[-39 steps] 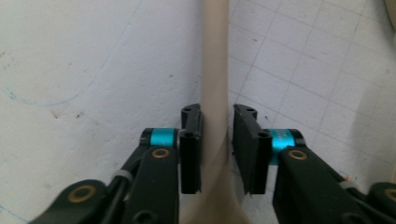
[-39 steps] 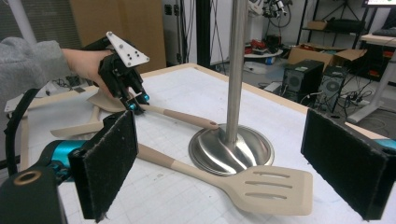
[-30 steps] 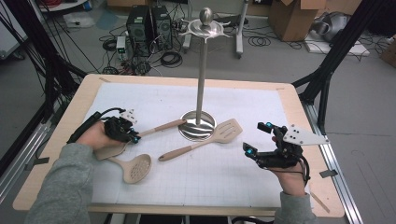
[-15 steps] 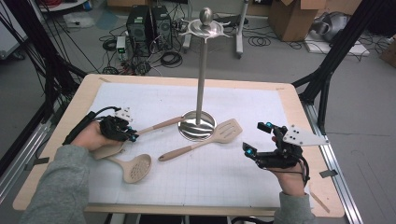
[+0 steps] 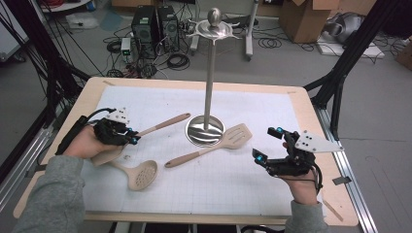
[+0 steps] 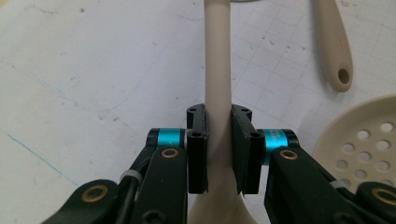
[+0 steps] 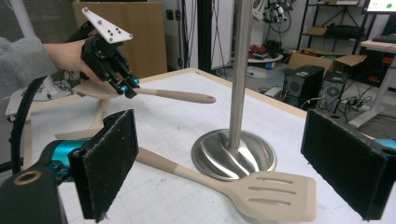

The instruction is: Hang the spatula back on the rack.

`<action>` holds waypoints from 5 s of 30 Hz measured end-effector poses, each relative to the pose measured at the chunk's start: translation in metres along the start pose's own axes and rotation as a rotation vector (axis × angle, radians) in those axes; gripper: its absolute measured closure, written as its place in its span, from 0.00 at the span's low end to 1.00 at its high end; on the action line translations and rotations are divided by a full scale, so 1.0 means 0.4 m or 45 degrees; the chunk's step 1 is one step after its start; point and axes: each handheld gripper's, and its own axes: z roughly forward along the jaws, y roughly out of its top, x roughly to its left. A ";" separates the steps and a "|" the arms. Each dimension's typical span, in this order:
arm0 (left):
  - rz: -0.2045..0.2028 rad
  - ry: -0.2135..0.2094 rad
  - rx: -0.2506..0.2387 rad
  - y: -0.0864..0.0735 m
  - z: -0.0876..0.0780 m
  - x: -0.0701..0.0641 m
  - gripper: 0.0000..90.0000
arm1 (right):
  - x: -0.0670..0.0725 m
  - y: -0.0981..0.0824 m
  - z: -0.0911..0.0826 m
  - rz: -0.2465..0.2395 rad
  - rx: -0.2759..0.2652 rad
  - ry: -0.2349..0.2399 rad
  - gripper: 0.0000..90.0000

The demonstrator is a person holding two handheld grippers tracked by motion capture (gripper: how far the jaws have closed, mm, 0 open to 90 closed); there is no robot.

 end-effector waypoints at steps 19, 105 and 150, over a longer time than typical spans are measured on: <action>-0.221 0.005 -0.129 -0.017 -0.063 -0.034 0.86 | 0.013 0.015 -0.001 -0.013 -0.025 0.022 0.11; -0.141 0.149 -0.516 0.165 -0.346 -0.082 0.86 | 0.009 0.025 0.001 -0.008 -0.052 0.051 0.11; -0.104 0.097 -0.634 0.240 -0.388 -0.093 0.86 | -0.007 0.021 -0.030 0.006 -0.076 0.021 0.11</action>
